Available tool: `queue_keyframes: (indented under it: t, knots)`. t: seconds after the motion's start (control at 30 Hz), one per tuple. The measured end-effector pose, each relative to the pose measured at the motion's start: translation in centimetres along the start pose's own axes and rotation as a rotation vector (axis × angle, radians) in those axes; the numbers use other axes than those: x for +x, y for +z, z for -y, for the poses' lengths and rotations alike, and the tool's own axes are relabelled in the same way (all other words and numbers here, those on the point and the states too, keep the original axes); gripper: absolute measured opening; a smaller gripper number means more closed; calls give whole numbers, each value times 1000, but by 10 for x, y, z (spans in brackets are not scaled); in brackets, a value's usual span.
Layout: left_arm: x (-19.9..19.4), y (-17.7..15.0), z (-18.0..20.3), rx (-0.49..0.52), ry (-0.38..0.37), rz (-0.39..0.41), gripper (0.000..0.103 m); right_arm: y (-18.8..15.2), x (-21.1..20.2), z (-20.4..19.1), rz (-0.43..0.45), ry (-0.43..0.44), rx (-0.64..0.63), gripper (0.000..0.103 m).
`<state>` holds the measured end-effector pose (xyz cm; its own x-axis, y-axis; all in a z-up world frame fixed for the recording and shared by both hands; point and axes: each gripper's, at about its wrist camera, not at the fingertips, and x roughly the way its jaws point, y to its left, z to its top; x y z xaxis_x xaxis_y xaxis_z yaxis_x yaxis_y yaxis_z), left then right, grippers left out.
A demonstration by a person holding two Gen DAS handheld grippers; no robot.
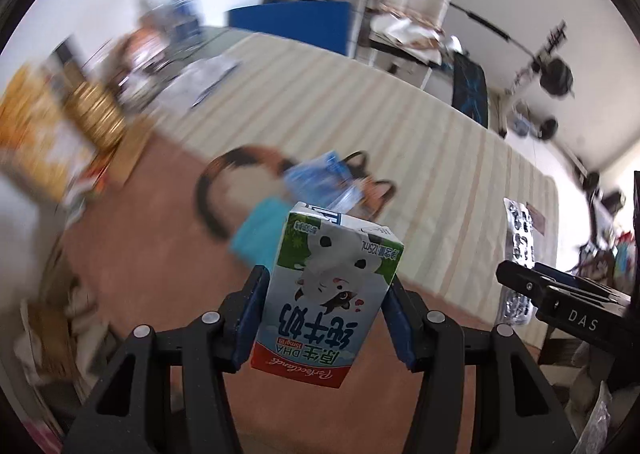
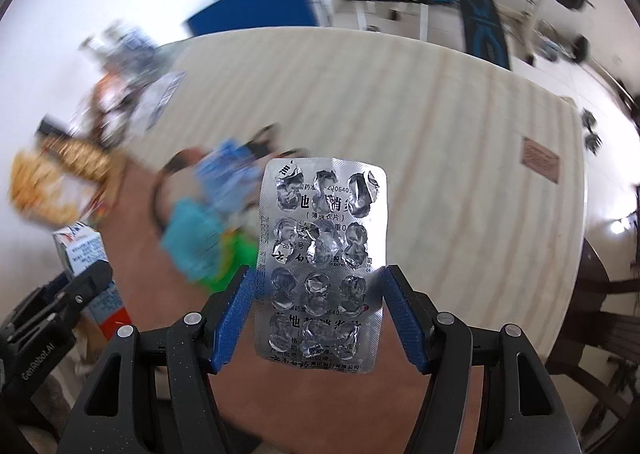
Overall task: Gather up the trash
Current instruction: 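Carry the milk carton and blister pack down to the wastebasket, then open both tools to drop the carton and blister pack into the wastebasket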
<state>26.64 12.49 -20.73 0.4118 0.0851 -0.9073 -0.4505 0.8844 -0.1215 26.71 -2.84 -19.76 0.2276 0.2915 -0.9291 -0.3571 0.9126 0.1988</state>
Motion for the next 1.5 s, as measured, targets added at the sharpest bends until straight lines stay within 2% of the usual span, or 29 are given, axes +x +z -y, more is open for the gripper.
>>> queue_keyframes:
  t: [0.17,0.33,0.43,0.53,0.73,0.77,0.83,0.93,0.97,1.03,1.1,1.17,1.2,1.23,1.3,1.4,1.5]
  knots:
    - [-50,-76,-79,-140,-28,6,52,-81,-14,-85,-21,67,-133,68]
    - [-63,-173,-159,-304,-31,-57,52,-185,16,-161,-129,141,-241,68]
    - [-39,-234,-202,-413,-18,-139,52,-255,67,-201,-254,152,-307,68]
    - [3,-291,-241,-540,-27,-228,52,-313,123,-226,-352,123,-392,67]
    - [124,-391,-303,-807,-114,-344,52,-393,258,-239,-485,61,-467,68]
    - [146,-405,-310,-849,-132,-367,52,-400,277,-239,-492,48,-477,68]
    - [191,-433,-321,-934,-216,-391,53,-412,320,-235,-521,42,-484,68]
    - [244,-460,-334,-1005,-242,-396,55,-428,382,-230,-563,46,-489,68]
    - [260,-469,-337,-1014,-230,-402,60,-430,403,-227,-577,45,-495,68]
    - [286,-485,-344,-1049,-238,-397,92,-437,438,-225,-605,53,-502,68]
    - [299,-499,-351,-1069,-235,-396,97,-444,472,-225,-646,62,-517,69]
    - [305,-506,-354,-1064,-202,-410,98,-447,492,-228,-663,74,-537,80]
    - [306,-509,-355,-1058,-175,-410,98,-450,501,-229,-682,89,-546,96]
    - [303,-511,-356,-1044,-133,-409,98,-451,502,-228,-688,97,-548,100]
    - [294,-512,-356,-1015,-52,-397,98,-450,503,-232,-673,89,-577,100]
    - [277,-510,-352,-927,109,-390,98,-449,491,-236,-632,61,-635,100]
    - [261,-508,-346,-884,174,-393,98,-446,472,-238,-578,-3,-694,100]
